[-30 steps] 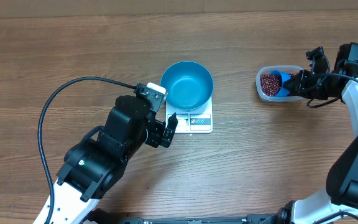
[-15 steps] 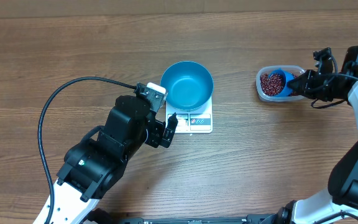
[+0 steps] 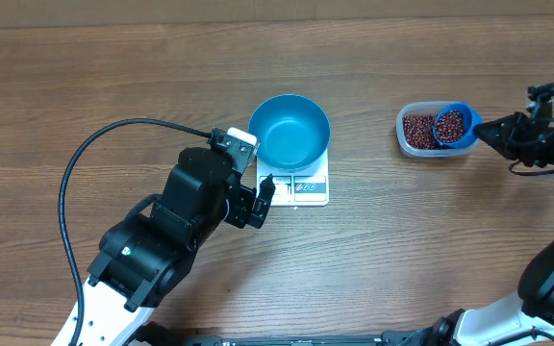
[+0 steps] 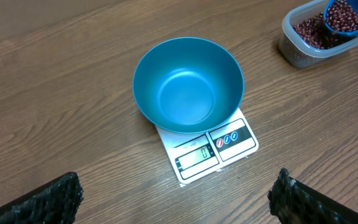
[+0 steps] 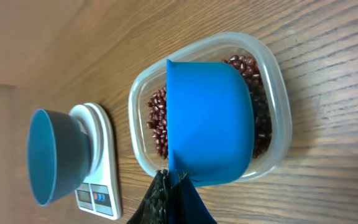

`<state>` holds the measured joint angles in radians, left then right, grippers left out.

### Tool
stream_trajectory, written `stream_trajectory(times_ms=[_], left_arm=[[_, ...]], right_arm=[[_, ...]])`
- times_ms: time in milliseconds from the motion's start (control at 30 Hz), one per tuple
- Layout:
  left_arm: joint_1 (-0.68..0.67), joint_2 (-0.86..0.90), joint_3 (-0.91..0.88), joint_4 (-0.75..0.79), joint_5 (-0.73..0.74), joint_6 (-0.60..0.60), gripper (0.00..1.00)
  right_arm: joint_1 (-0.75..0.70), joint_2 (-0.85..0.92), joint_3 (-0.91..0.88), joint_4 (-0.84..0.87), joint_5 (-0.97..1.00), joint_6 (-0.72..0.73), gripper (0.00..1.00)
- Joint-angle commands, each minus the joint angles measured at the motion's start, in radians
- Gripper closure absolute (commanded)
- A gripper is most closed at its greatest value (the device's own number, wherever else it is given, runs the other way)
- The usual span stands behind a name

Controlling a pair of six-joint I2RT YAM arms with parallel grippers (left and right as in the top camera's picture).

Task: Scoop item into bowl and weigh 150g on scale
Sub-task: 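Scoop beans and lift the filled scoop with the right gripper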

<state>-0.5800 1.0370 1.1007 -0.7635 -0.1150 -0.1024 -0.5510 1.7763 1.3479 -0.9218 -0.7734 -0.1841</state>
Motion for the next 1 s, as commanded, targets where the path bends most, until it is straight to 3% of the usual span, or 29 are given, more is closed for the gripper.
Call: stream_trajectory(times_ms=[0,633,967], left_arm=[[0.005,-0.003,0.004,0.003,0.009,-0.01,0.0],[0.005,-0.003,0.004,0.003,0.009,-0.01,0.0],[0.005,-0.003,0.004,0.003,0.009,-0.01,0.0]], right_arm=[[-0.021,0.003,-0.007,-0.025,-0.061,0.0,0.96],[-0.023,0.002,-0.004,-0.028,-0.296,0.047,0.96],[-0.014,0.0,-0.004,0.008,-0.603,0.051,0.96]])
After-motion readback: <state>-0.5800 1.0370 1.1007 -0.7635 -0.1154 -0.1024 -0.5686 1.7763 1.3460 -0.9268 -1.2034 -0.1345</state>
